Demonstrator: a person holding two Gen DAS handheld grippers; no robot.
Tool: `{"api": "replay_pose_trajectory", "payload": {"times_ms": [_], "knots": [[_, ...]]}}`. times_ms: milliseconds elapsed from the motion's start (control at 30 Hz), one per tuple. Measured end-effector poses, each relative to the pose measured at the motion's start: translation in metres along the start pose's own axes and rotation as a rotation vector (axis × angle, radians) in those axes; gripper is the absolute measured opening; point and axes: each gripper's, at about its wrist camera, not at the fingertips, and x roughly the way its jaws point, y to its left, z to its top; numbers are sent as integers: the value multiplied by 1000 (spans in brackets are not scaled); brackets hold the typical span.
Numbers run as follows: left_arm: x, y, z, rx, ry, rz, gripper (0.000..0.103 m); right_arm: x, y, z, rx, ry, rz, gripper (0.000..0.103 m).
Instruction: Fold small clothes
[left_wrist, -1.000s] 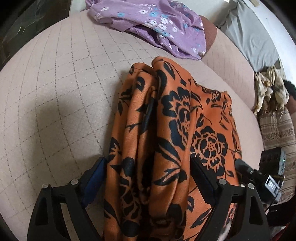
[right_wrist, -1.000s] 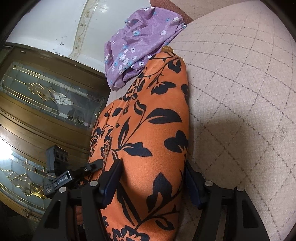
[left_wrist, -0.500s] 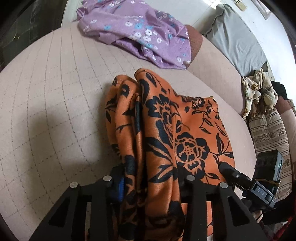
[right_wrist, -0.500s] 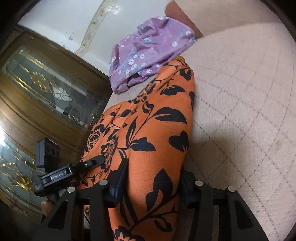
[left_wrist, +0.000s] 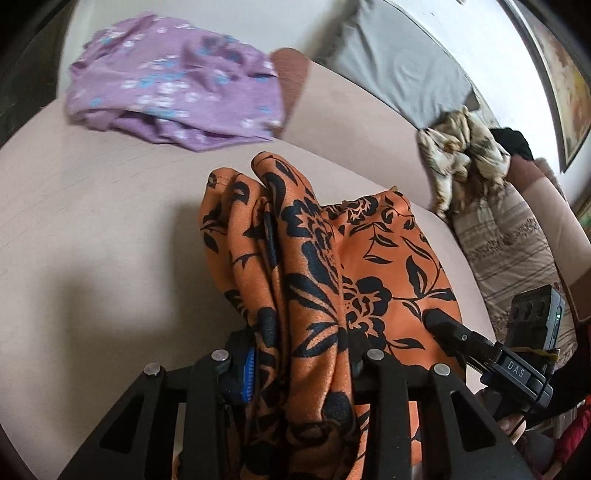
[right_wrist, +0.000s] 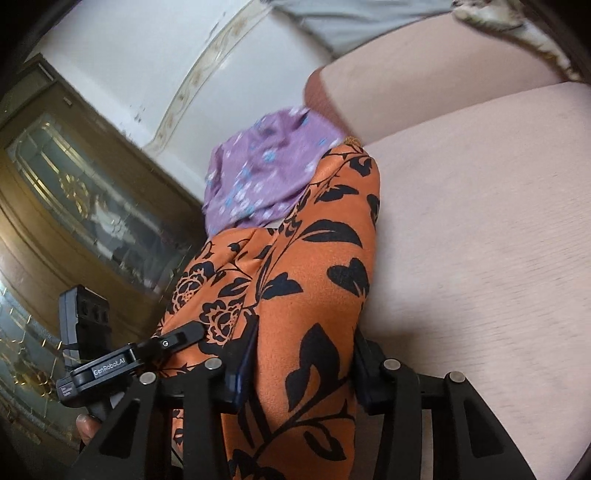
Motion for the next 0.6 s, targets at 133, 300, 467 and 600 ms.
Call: {"api": "replay_pose_trajectory", "payload": {"times_ms": [133,300,467,600], "knots": [[40,-35,-14,13,46,-9,36,-27,-27,8,19,-26,-71,46],[82,-43,-34,8,108,67,38,-25,-80,7,104,28,-151,46],[79,-38,-36,54,126,76,48,-4,-114,1,206,102,-192,64],[62,-51,-45,139,84,160,53,-22,-79,7,88,34,-314,65]]}}
